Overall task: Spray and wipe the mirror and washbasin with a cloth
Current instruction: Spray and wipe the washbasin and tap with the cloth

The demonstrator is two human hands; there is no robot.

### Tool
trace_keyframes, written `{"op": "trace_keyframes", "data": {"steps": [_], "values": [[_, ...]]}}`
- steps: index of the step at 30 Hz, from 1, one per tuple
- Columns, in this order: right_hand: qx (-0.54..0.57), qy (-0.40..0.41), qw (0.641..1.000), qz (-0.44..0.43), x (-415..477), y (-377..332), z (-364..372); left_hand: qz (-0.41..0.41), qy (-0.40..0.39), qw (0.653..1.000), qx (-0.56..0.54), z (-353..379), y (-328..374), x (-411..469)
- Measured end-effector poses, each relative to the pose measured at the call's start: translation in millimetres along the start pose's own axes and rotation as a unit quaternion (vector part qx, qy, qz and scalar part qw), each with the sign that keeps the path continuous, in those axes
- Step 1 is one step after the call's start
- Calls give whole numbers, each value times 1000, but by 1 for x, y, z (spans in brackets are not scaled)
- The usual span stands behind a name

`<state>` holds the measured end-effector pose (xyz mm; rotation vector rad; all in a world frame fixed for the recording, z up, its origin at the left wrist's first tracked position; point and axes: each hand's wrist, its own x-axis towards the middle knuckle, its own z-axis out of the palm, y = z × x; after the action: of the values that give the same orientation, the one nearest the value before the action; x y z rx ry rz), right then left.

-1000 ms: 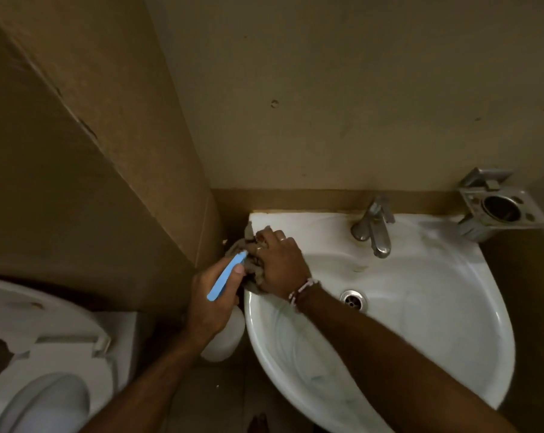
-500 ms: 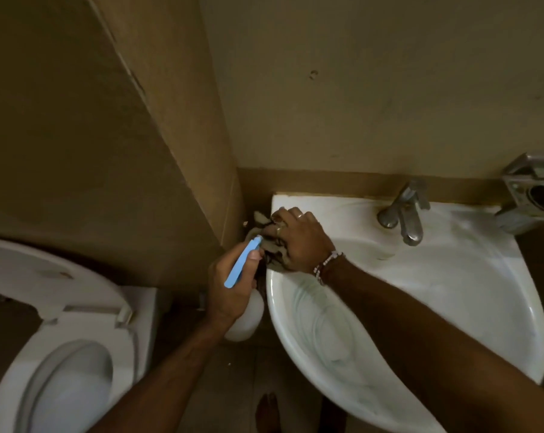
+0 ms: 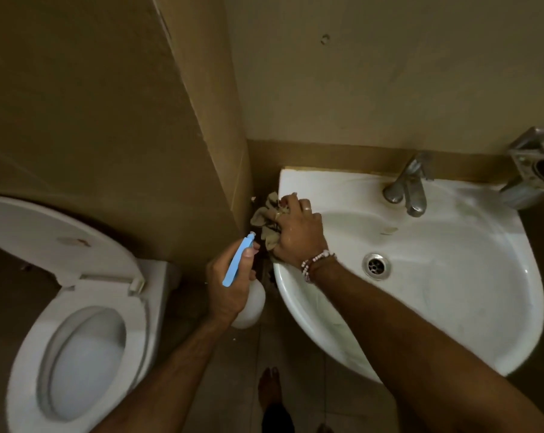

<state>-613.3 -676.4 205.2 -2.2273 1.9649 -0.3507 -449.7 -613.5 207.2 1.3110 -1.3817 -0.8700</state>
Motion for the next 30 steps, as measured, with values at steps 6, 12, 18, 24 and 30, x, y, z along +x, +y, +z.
{"op": "trace_keyframes", "data": {"steps": [6, 12, 18, 24, 30], "values": [[71, -24, 997, -20, -61, -19, 2, 7, 35, 999, 17, -9, 2, -34], [57, -5, 998, 16, -28, -21, 0, 2, 34, 999, 7, -13, 11, -39], [28, -15, 997, 70, -10, -19, 1, 27, 27, 999, 14, -19, 18, -38], [82, -16, 996, 42, -62, -23, 9, 35, 16, 999, 36, -20, 17, -61], [87, -53, 995, 19, -113, -17, 6, 44, -4, 998, 46, -20, 26, -97]]}}
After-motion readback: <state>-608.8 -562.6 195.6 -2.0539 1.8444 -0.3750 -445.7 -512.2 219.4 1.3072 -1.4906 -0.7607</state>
